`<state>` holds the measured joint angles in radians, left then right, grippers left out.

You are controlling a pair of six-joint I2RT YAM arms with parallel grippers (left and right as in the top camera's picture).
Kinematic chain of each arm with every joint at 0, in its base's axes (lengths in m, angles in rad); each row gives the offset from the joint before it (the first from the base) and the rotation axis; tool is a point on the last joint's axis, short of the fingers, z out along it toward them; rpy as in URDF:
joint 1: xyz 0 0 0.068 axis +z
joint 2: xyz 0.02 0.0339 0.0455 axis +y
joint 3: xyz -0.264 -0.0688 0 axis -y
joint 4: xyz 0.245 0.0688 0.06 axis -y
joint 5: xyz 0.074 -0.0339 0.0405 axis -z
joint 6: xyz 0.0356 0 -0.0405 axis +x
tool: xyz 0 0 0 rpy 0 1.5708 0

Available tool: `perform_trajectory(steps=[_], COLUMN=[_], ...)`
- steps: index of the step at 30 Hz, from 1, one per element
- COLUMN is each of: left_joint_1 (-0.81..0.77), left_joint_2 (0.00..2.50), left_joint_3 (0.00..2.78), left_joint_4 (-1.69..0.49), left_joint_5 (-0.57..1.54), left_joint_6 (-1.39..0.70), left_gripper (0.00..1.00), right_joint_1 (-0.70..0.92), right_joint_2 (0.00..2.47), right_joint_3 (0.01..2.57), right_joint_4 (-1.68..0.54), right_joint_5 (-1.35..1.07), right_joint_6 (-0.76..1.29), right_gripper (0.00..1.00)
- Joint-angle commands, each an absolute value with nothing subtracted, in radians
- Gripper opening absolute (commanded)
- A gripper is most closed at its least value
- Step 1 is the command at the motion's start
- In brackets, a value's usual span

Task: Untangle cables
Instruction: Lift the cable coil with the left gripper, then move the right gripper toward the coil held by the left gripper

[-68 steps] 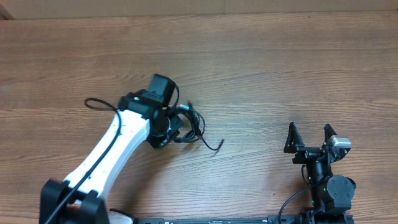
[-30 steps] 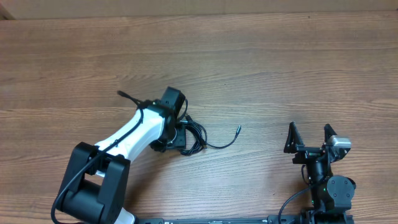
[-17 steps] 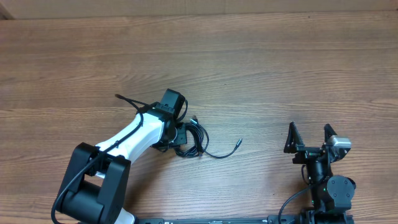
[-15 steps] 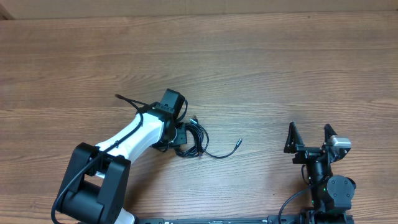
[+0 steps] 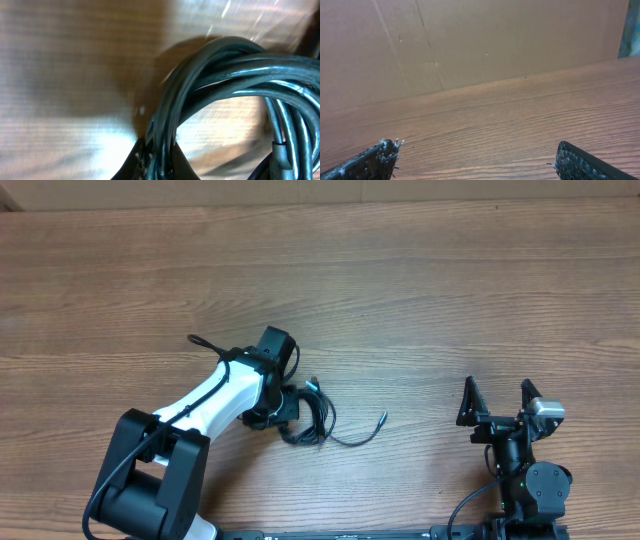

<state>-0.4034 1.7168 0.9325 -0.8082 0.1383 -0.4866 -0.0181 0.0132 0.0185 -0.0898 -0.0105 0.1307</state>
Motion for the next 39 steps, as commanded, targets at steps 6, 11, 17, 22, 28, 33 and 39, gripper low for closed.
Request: perform_trajectory(steps=[6,11,17,22,28,33,39], left_joint_1=[-0.396,-0.396,-0.399,-0.399,-0.399,-0.399,-0.399], left_joint_2=[1.612,1.538,1.476,1.464,1.464,1.464,1.464], left_joint_3=[1.013,1.014,1.014,1.014,1.014,1.014,1.014], left_joint_4=[-0.885,-0.875,-0.905,-0.905,-0.900,-0.900,-0.900], left_joint_5=[0.185,0.184,0.204,0.204,0.204,0.204,0.204], left_joint_6=[-0.448,-0.448,-0.448,-0.449,-0.449,-0.449,-0.448], left_gripper=[0.04,0.04,0.04,0.04,0.04,0.04,0.04], right_joint_1=[-0.019,-0.019,-0.019,-0.019,-0.019,-0.019,-0.019], right_joint_2=[0.010,0.010,0.010,0.010,0.010,0.010,0.010], right_joint_3=[0.008,0.008,0.008,0.008,0.008,0.008,0.008], right_joint_4=[-0.084,-0.084,-0.084,-0.065,-0.061,-0.054,-0.055], right_joint_5=[-0.001,-0.001,-0.001,-0.030,-0.278,-0.598,-0.824], right_joint_6=[0.129,0.129,0.129,0.139,0.545,1.000,1.189], right_gripper=[1.00,1.00,1.00,1.00,1.00,1.00,1.00])
